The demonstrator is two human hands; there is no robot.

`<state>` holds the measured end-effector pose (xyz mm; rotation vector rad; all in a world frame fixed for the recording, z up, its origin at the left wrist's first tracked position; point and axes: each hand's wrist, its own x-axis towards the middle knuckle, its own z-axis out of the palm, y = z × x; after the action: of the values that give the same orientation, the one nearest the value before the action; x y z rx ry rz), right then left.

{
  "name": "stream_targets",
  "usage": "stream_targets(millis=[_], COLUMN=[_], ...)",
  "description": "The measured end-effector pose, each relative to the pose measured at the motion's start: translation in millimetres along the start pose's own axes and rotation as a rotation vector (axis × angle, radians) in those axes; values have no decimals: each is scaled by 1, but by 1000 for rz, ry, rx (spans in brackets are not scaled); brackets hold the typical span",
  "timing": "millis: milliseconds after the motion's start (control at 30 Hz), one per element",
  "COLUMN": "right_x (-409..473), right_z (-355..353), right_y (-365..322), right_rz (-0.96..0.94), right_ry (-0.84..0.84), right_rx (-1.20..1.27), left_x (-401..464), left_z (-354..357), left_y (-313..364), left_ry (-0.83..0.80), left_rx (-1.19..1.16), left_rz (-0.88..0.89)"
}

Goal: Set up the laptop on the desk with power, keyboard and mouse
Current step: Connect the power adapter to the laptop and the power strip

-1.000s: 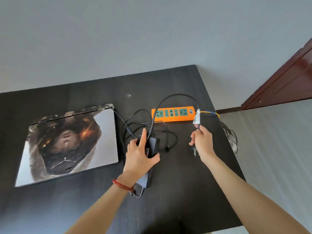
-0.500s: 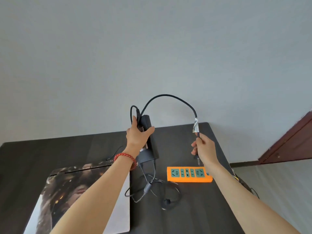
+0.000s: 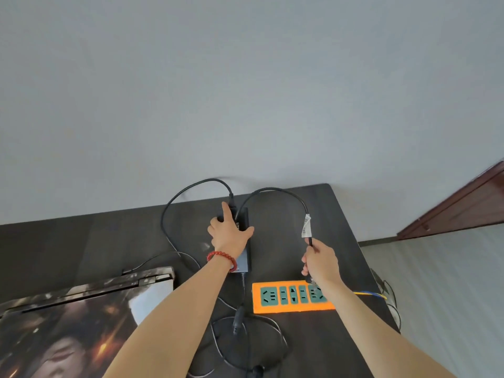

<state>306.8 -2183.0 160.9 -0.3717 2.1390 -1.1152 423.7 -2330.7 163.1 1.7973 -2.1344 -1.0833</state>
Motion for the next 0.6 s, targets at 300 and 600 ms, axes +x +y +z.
stream_targets(millis=[300,600], right_x=[19,4], right_z=[-2,-20], right_y=[23,22], right_rz=[113,148], right_ry=[60,39], right_rx=[48,282], left_x=[22,-94], left_z=[27,5], left_y=[-23,-79], left_ry=[-31,-34], left_rx=[177,421], left_rz=[-25,575])
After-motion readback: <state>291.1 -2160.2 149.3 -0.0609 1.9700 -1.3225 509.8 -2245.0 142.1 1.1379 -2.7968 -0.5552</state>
